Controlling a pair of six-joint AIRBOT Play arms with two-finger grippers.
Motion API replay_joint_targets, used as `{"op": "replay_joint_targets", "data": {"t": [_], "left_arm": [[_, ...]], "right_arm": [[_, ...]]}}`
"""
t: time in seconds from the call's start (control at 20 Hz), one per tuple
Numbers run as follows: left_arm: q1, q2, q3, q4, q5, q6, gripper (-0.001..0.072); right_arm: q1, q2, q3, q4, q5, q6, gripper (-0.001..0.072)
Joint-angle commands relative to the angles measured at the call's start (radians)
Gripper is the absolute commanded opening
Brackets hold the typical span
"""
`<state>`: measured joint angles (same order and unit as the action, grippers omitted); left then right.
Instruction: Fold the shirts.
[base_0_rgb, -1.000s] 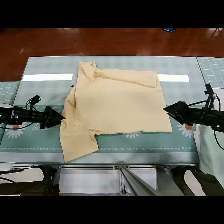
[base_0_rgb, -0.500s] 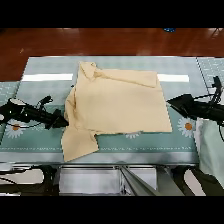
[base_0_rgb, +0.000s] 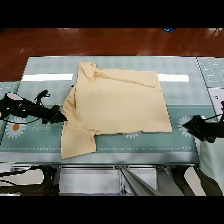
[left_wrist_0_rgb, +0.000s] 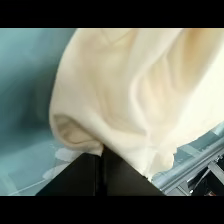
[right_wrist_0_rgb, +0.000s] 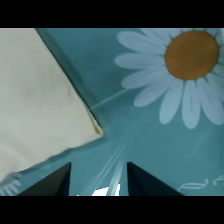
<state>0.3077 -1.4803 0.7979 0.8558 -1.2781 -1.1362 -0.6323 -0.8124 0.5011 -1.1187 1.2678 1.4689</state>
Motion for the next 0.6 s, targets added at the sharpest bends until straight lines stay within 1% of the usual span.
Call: {"op": "replay_joint_targets", "data": {"t": [0.0, 0.15, 0.4, 0.55], "left_arm": [[0.0, 0.005, 0.004, -0.011, -0.014, -0.003, 0.0023], [0.0, 0.005, 0.004, -0.01, -0.013, -0.003, 0.0023], [0.0, 0.005, 0.004, -0.011, -0.013, -0.003, 0.0023], [0.0, 0.004, 0.004, -0.011, -0.013, -0.003, 0.0023]], "right_arm": [[-0.035, -0.042, -0.085, 0.005, 0.006, -0.044, 0.0409], [-0.035, -0.123, -0.085, 0.084, -0.039, -0.076, 0.0409], [-0.03, -0.284, -0.085, 0.318, -0.143, -0.197, 0.0409], [0.063, -0.4, -0.078, 0.379, -0.203, -0.22, 0.0409]]}}
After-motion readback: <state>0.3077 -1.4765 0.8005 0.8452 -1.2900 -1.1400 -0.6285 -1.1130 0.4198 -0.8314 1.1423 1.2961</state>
